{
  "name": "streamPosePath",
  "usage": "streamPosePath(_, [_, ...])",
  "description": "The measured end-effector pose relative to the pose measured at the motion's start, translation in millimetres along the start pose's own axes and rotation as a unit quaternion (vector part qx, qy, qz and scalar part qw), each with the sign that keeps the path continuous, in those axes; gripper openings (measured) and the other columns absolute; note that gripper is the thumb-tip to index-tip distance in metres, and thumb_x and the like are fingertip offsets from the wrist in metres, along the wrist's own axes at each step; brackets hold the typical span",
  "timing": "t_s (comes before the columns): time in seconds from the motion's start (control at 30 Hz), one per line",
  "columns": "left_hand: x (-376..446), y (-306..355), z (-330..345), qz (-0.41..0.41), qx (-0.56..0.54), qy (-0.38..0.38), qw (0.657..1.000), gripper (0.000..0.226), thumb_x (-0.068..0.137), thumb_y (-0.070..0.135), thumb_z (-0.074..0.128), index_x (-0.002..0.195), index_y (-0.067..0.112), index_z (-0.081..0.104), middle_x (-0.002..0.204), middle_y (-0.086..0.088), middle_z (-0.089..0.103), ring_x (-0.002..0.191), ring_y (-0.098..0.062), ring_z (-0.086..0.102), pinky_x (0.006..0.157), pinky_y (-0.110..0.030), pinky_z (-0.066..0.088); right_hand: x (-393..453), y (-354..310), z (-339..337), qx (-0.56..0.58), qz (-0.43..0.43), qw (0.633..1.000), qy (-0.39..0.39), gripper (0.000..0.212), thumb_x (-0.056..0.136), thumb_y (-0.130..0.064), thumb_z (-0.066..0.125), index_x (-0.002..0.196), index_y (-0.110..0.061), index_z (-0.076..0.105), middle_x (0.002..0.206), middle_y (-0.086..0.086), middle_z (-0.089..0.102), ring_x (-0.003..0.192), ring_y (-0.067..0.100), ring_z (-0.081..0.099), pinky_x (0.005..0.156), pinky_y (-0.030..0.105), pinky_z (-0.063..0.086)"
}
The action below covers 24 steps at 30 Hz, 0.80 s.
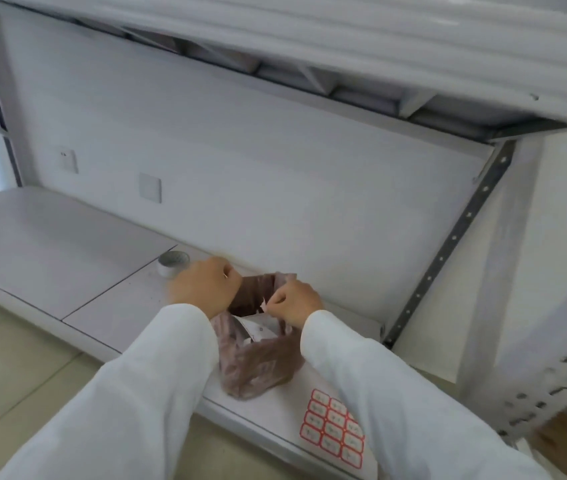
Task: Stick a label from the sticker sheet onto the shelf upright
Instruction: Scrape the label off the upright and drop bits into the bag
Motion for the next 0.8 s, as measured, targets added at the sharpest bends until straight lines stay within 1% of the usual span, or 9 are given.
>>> streamPosePath(0.1, [2,3,4,0.0,-0.002,-0.006,1.0,0.029,0.088,0.029,0.037,0.091,0.016,0.062,0.095,-0.005,0.067,0.079,-0.028,0.056,0.066,-0.028,0.037,15,7,12,0.023,0.024,0.999,0.012,0.029,0.08,-0.031,0.064,0.066,-0.005,0.065,0.073,0.011,0.067,0.069,0.02,0.06,0.063,0.019,0.037])
streamPosePath(0.2, [1,6,6,-0.001,-0.01,-0.008,1.0,0.03,0.089,0.032,0.038,0.091,0.016,0.063,0.097,-0.003,0.068,0.081,-0.027,0.06,0.065,-0.028,0.037,23,10,20,0.018,0.033,0.999,0.011,0.025,0.079,-0.034,0.064,0.069,-0.011,0.066,0.086,0.007,0.071,0.078,0.022,0.064,0.068,0.023,0.043])
streamPosePath(0.3, [2,10,5,-0.006,-0.023,-0.005,1.0,0.03,0.089,0.034,0.038,0.09,0.018,0.063,0.1,-0.003,0.068,0.089,-0.029,0.062,0.069,-0.028,0.04,23,11,21,-0.005,0.034,0.999,0.004,0.015,0.084,-0.02,0.057,0.079,-0.019,0.07,0.097,0.002,0.071,0.092,0.022,0.064,0.08,0.024,0.047])
streamPosePath(0.37, [0,12,4,-0.01,-0.032,-0.004,0.999,0.028,0.089,0.033,0.038,0.089,0.019,0.062,0.102,-0.003,0.068,0.092,-0.03,0.062,0.071,-0.029,0.04,21,11,15,-0.023,0.026,0.999,0.002,0.022,0.086,-0.013,0.052,0.086,-0.021,0.073,0.108,0.001,0.068,0.099,0.022,0.063,0.088,0.026,0.046])
streamPosePath(0.47, [-4,16,3,-0.007,-0.047,-0.014,0.999,0.023,0.088,0.031,0.039,0.083,0.019,0.058,0.101,-0.003,0.068,0.091,-0.03,0.062,0.072,-0.031,0.043,12,7,2,-0.055,0.002,0.998,0.003,0.025,0.086,-0.009,0.05,0.094,-0.019,0.072,0.12,0.0,0.062,0.106,0.023,0.059,0.09,0.026,0.042])
streamPosePath(0.53, [-7,18,0,-0.003,-0.057,-0.015,0.998,0.021,0.088,0.03,0.039,0.08,0.02,0.056,0.099,-0.004,0.067,0.091,-0.031,0.062,0.075,-0.032,0.046,4,2,-12,-0.071,-0.005,0.997,0.018,0.023,0.083,-0.011,0.053,0.094,-0.021,0.07,0.115,0.0,0.065,0.106,0.023,0.059,0.09,0.027,0.043])
streamPosePath(0.63, [-11,27,-9,0.016,-0.083,0.006,0.996,0.02,0.088,0.031,0.039,0.076,0.023,0.052,0.094,-0.005,0.068,0.088,-0.032,0.062,0.077,-0.035,0.049,-18,-10,-48,-0.084,-0.016,0.995,0.051,0.017,0.08,-0.018,0.054,0.091,-0.025,0.066,0.106,0.0,0.068,0.098,0.024,0.061,0.085,0.031,0.048])
streamPosePath(0.73, [-21,45,-24,0.054,-0.126,0.053,0.989,0.023,0.09,0.033,0.039,0.087,0.023,0.06,0.091,-0.003,0.07,0.086,-0.031,0.063,0.078,-0.037,0.052,-56,-33,-99,-0.129,-0.072,0.986,0.08,0.015,0.084,-0.026,0.052,0.091,-0.025,0.065,0.101,-0.003,0.069,0.092,0.021,0.061,0.077,0.029,0.048])
streamPosePath(0.8, [-35,72,-38,0.106,-0.168,0.104,0.974,0.025,0.089,0.032,0.04,0.09,0.024,0.063,0.088,0.0,0.072,0.085,-0.027,0.064,0.075,-0.036,0.052,-90,-48,-138,-0.169,-0.113,0.972,0.118,0.018,0.086,-0.03,0.051,0.094,-0.023,0.066,0.098,-0.004,0.069,0.089,0.02,0.061,0.072,0.028,0.045])
Point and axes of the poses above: each hand's wrist, its own x-axis towards the middle knuckle, its own z-axis out of the palm, y = z × x, the point moved 7 cm from there along x, towards the middle knuckle
